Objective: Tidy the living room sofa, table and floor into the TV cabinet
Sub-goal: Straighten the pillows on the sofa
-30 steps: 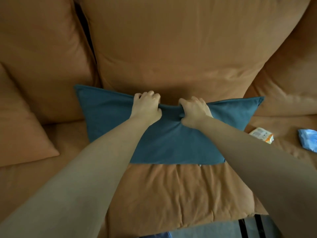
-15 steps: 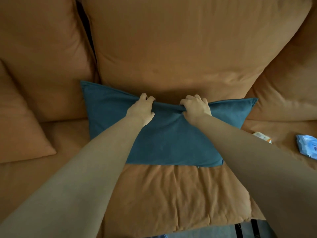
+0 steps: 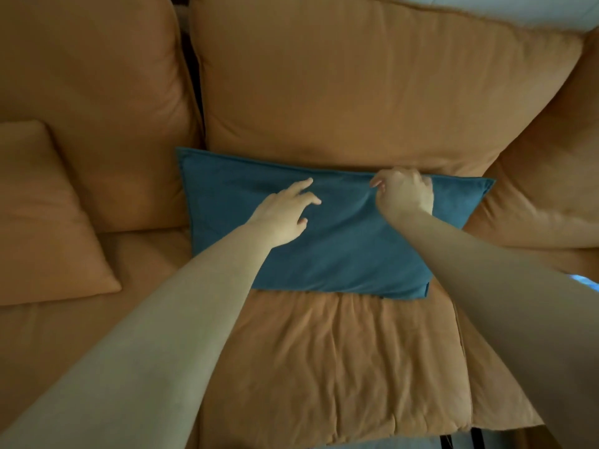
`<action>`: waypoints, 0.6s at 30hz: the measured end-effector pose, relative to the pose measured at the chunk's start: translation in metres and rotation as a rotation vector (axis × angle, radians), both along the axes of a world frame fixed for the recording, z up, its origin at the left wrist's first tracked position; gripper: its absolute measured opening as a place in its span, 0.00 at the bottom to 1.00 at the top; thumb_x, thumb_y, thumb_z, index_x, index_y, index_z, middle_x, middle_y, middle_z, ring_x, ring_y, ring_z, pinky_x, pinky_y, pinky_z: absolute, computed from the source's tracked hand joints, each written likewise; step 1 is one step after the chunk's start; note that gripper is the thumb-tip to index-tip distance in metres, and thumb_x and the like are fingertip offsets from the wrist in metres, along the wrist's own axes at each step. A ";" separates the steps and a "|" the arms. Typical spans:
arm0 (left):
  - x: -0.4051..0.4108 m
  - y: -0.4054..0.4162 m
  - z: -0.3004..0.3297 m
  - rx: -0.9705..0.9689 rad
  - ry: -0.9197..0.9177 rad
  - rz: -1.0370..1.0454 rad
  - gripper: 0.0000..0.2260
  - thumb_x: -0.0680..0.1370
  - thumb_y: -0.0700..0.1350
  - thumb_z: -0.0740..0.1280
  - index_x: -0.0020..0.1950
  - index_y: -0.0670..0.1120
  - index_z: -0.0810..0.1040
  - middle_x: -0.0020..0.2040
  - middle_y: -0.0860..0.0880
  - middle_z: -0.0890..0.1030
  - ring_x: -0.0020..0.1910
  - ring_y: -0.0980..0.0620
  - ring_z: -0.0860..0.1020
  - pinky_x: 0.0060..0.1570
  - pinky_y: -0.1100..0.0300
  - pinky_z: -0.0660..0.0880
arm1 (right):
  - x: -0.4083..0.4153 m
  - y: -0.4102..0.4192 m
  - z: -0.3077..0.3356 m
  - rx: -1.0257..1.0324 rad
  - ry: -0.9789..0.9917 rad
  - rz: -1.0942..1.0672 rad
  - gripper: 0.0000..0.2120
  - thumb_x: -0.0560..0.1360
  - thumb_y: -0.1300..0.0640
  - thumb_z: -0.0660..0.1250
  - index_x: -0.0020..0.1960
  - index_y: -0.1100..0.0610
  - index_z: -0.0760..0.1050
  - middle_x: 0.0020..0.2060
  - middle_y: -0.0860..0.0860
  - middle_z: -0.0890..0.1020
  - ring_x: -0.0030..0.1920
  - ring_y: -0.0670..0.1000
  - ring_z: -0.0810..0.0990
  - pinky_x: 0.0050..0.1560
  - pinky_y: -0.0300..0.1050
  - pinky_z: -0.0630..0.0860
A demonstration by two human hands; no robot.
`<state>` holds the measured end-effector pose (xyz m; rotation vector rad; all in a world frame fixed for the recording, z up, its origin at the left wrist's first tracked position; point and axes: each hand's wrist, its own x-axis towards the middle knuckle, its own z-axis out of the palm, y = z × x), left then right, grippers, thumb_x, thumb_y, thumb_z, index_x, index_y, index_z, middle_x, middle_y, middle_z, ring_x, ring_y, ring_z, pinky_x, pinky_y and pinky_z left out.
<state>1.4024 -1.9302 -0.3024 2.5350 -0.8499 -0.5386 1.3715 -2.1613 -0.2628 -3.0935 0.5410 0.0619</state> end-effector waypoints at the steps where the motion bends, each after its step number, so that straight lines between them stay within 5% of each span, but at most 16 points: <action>1: -0.002 0.006 0.000 0.017 0.011 -0.006 0.21 0.81 0.45 0.64 0.73 0.57 0.68 0.81 0.57 0.51 0.64 0.49 0.75 0.63 0.53 0.72 | -0.003 0.007 -0.001 0.048 0.057 0.012 0.16 0.77 0.62 0.61 0.57 0.47 0.81 0.56 0.52 0.81 0.61 0.57 0.75 0.63 0.52 0.67; 9: 0.000 0.096 0.011 0.099 -0.024 0.052 0.20 0.82 0.46 0.62 0.74 0.55 0.68 0.79 0.53 0.60 0.75 0.49 0.64 0.76 0.53 0.55 | -0.004 0.119 -0.036 0.346 0.402 0.133 0.24 0.77 0.60 0.64 0.71 0.50 0.69 0.66 0.55 0.71 0.67 0.58 0.70 0.67 0.54 0.69; 14: 0.002 0.182 0.001 0.096 0.003 0.212 0.25 0.81 0.45 0.63 0.77 0.56 0.62 0.78 0.52 0.62 0.74 0.49 0.65 0.75 0.51 0.59 | 0.015 0.207 -0.058 0.448 0.479 0.221 0.26 0.76 0.58 0.64 0.73 0.48 0.66 0.66 0.56 0.69 0.65 0.61 0.72 0.61 0.57 0.76; 18: -0.013 0.252 -0.011 0.076 0.032 0.366 0.33 0.80 0.45 0.63 0.81 0.57 0.50 0.78 0.50 0.62 0.72 0.45 0.69 0.71 0.50 0.66 | 0.030 0.279 -0.066 0.440 0.539 0.357 0.27 0.77 0.57 0.63 0.75 0.51 0.63 0.68 0.57 0.68 0.68 0.60 0.69 0.67 0.57 0.71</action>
